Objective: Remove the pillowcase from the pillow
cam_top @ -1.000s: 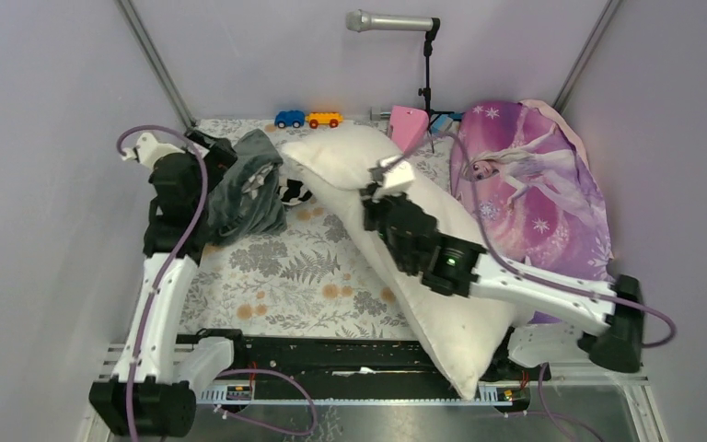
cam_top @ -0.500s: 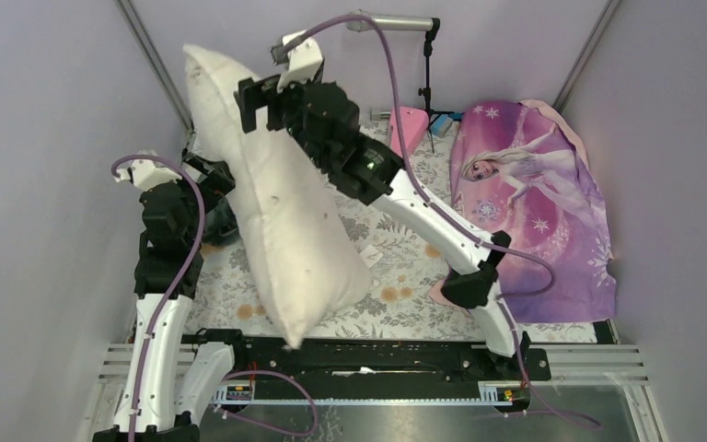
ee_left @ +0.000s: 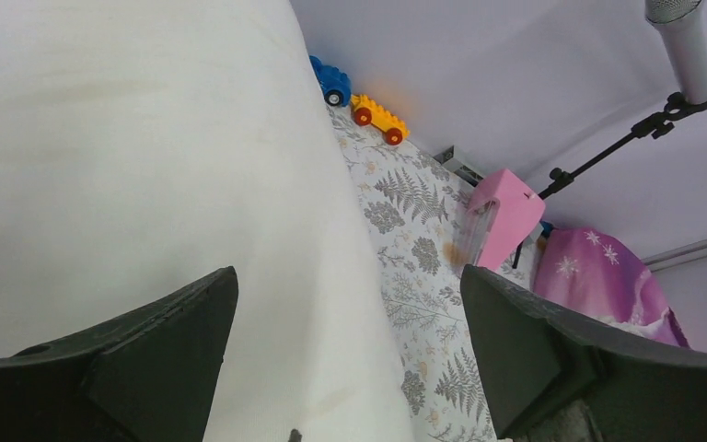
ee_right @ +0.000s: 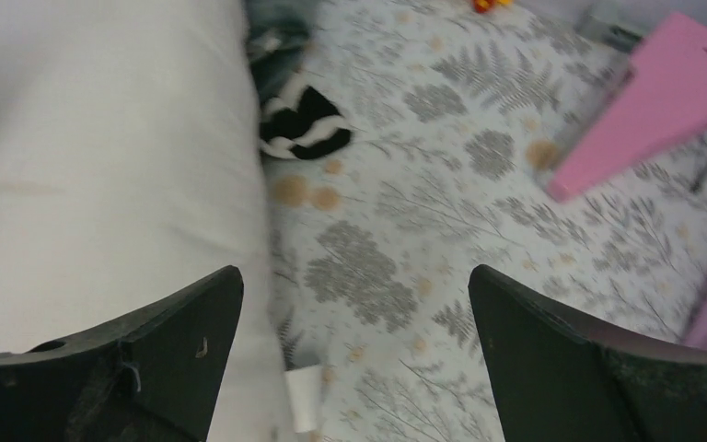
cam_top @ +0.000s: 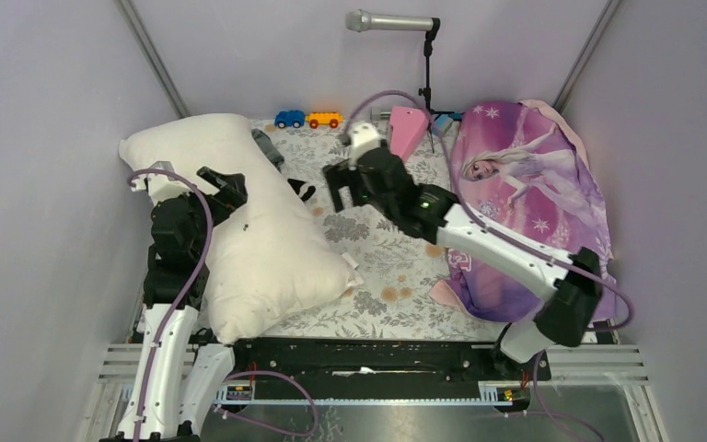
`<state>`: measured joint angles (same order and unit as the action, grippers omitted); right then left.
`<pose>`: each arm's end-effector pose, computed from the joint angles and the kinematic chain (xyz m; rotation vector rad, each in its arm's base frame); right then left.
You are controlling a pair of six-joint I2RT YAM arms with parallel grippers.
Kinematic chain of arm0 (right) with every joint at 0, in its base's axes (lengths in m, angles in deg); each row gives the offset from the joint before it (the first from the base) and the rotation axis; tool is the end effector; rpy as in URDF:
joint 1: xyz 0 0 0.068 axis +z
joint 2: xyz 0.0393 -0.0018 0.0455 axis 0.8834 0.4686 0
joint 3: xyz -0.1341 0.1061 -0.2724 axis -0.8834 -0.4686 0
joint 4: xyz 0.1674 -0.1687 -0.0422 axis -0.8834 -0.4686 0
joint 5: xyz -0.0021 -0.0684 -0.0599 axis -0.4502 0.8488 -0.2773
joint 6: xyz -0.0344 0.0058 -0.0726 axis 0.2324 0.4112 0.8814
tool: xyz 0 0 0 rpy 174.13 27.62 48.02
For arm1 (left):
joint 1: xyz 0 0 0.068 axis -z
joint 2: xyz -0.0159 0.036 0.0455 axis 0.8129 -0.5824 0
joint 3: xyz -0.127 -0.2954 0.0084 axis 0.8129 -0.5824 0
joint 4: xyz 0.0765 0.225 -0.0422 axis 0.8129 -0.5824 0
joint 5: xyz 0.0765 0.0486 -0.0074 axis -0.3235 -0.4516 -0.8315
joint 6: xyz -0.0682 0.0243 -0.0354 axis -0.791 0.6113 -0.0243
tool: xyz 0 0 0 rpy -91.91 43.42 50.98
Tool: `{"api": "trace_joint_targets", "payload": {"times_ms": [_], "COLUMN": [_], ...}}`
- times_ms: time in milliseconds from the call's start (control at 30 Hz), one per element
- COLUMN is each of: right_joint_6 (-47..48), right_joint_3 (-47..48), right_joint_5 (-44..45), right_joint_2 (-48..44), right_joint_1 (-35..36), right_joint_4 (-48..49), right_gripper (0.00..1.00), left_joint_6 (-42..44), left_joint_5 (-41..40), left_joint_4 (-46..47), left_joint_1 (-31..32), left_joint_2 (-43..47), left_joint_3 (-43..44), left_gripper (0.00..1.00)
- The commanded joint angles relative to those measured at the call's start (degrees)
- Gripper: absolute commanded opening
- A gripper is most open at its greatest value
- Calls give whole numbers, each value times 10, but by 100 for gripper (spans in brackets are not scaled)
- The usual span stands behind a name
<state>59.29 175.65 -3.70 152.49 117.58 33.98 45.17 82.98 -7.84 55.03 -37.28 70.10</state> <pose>0.2414 0.3102 0.4378 -0.5607 1.7809 0.4248 0.1310 0.0040 0.3764 -0.5710 1.6428 -0.3927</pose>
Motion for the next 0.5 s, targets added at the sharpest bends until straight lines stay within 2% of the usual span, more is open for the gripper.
{"api": "trace_joint_targets", "payload": {"times_ms": [0,133,233,400,467], "right_joint_6": [-42,-27,-36,-82,-73], "right_joint_3": [-147,-282,-370,-478,-521], "right_joint_5": [-1,58,87,28,7], "right_joint_2": [-150,-242,-299,-367,-390], "right_joint_1": [-64,-82,-121,-233,-262], "right_joint_4": [171,208,211,218,233], "right_gripper": [100,100,100,100,100], "left_joint_6": [-22,-35,-58,-34,6], "left_joint_5": [14,-1,-12,-104,-78], "left_joint_4": [35,44,61,108,139], "left_joint_1": [1,0,4,56,56], "left_joint_2": [16,35,43,44,54], "left_joint_3": [-23,-72,-115,-160,-174], "left_gripper": [99,99,99,99,99]}}
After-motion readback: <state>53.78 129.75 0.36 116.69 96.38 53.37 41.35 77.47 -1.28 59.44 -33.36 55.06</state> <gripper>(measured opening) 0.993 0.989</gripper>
